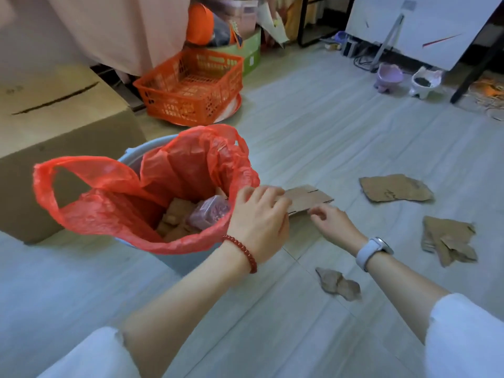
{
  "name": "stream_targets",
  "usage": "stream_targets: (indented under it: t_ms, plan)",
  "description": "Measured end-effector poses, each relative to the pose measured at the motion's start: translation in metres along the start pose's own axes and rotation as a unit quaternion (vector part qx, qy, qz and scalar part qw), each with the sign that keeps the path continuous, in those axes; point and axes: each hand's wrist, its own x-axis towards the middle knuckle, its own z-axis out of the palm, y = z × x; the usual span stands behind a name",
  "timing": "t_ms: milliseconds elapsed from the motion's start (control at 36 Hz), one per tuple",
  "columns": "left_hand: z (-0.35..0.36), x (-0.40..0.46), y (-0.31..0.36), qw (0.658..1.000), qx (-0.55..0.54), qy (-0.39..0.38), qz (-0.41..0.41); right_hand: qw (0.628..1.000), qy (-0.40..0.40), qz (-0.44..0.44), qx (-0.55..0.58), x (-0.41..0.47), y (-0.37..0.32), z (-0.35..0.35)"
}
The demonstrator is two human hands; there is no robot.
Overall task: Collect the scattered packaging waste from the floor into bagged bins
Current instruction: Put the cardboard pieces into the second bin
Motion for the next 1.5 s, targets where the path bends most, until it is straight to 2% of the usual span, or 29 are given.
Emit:
stream_targets:
  t_ms: [83,139,222,278,361,444,500,528,667,722,806,833,861,917,1000,1056,1111,1194,1306,1417,1500]
  plan:
    - [0.039,-0.010,0.027,0.995,-0.010,-0.081,0.057,0.987,-0.101,0.061,-0.112,-0.004,0.057,0.022]
    - [0.063,-0.018,0.037,0.983,-0.021,-0.177,0.044,0.972,-0.141,0.089,-0.168,-0.012,0.086,0.039]
    - [0.103,-0.026,0.033,0.951,-0.048,-0.300,-0.058,0.963,-0.148,0.107,-0.200,-0.025,0.120,0.057]
    - [0.124,-0.024,0.028,0.909,-0.138,-0.331,-0.211,0.958,-0.149,0.092,-0.226,-0.030,0.136,0.066]
    - [0.153,-0.009,0.017,0.811,-0.268,-0.244,-0.459,0.956,-0.144,0.069,-0.246,-0.026,0.152,0.075]
    - [0.177,0.009,0.005,0.681,-0.368,-0.173,-0.609,0.958,-0.135,0.034,-0.250,-0.019,0.159,0.076]
    - [0.188,0.020,0.000,0.600,-0.423,-0.131,-0.666,0.965,-0.123,0.023,-0.229,-0.016,0.163,0.071]
    - [0.192,0.026,-0.002,0.576,-0.436,-0.109,-0.683,0.970,-0.115,0.023,-0.212,-0.013,0.166,0.068]
    - [0.206,0.046,-0.010,0.477,-0.492,0.016,-0.728,0.996,-0.035,0.015,-0.078,-0.002,0.169,0.046]
    - [0.204,0.054,-0.009,0.457,-0.504,0.046,-0.732,1.000,0.025,0.010,-0.013,0.002,0.165,0.033]
    - [0.195,0.066,-0.002,0.460,-0.531,0.086,-0.707,0.991,0.118,0.008,0.059,0.008,0.152,0.011]
    - [0.192,0.069,0.001,0.476,-0.529,0.084,-0.697,0.988,0.141,0.002,0.070,0.009,0.147,0.004]
    - [0.189,0.072,0.003,0.509,-0.517,0.073,-0.684,0.984,0.161,-0.004,0.079,0.011,0.142,-0.003]
    - [0.178,0.081,0.007,0.611,-0.472,0.046,-0.634,0.974,0.202,-0.018,0.096,0.013,0.128,-0.017]
    - [0.149,0.091,0.007,0.760,-0.397,0.038,-0.513,0.952,0.277,-0.051,0.116,0.017,0.100,-0.040]
    - [0.124,0.098,0.005,0.827,-0.356,0.046,-0.432,0.936,0.317,-0.069,0.140,0.019,0.075,-0.056]
    - [0.095,0.106,0.004,0.867,-0.329,0.083,-0.364,0.921,0.339,-0.093,0.165,0.021,0.048,-0.070]
    - [0.049,0.118,-0.004,0.893,-0.308,0.153,-0.290,0.901,0.367,-0.150,0.175,0.022,0.005,-0.085]
    - [-0.014,0.120,-0.022,0.898,-0.297,0.245,-0.213,0.883,0.374,-0.211,0.191,0.020,-0.052,-0.093]
    - [-0.068,0.097,-0.051,0.886,-0.251,0.330,-0.205,0.867,0.358,-0.267,0.223,0.014,-0.107,-0.085]
    - [-0.099,0.072,-0.082,0.876,-0.228,0.360,-0.228,0.864,0.321,-0.292,0.255,0.008,-0.145,-0.069]
